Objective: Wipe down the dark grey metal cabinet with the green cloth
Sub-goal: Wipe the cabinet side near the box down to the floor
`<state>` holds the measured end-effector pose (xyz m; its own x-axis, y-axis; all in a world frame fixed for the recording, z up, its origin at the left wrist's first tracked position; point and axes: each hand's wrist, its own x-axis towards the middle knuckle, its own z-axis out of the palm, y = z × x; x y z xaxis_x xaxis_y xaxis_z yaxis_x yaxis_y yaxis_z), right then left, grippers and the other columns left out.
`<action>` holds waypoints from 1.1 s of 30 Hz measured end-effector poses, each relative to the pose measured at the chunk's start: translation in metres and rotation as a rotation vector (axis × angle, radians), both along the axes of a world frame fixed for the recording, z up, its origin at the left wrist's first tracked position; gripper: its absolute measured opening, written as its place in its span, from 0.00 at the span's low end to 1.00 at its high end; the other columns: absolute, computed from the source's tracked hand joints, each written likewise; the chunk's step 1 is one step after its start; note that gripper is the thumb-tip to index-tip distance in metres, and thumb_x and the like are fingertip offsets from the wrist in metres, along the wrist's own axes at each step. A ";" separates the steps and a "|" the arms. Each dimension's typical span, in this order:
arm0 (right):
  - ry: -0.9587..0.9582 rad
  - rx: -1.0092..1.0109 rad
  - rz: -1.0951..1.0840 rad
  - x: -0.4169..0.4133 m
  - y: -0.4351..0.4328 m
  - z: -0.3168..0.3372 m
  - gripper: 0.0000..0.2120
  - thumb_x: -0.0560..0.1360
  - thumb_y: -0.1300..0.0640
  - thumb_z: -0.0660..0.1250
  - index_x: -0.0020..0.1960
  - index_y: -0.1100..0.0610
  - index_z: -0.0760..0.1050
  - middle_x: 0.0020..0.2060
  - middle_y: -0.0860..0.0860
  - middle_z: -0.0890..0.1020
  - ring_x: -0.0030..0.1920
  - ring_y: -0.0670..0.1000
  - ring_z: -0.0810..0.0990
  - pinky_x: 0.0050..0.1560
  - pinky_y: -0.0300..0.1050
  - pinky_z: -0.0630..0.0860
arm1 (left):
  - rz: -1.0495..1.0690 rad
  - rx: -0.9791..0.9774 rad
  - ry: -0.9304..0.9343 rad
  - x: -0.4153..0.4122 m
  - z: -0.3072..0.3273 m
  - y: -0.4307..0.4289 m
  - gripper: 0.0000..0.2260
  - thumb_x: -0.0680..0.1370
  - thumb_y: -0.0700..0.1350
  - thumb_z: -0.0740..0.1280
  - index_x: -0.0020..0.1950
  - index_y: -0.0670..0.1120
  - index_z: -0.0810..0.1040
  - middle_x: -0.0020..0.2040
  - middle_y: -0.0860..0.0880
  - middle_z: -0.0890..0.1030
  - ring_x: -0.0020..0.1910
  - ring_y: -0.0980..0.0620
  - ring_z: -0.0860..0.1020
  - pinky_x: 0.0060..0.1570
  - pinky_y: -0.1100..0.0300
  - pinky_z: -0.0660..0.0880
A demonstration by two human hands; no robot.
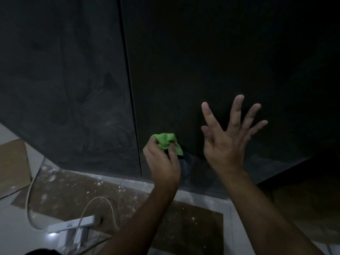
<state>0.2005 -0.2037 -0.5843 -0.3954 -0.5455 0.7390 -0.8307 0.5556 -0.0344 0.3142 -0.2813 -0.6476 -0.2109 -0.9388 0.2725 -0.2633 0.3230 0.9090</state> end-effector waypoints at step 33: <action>0.100 0.274 0.233 0.025 -0.019 0.000 0.35 0.75 0.55 0.64 0.80 0.44 0.60 0.80 0.46 0.40 0.77 0.55 0.30 0.69 0.70 0.27 | 0.305 1.207 0.346 0.017 -0.162 -0.059 0.18 0.81 0.50 0.63 0.70 0.47 0.69 0.65 0.42 0.76 0.61 0.42 0.76 0.63 0.42 0.74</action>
<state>0.2259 -0.2222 -0.5844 -0.1705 -0.7955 0.5815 -0.9277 0.3285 0.1773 0.3310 -0.3403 -0.8096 -0.0354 -0.6252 -0.7797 0.1255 -0.7767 0.6172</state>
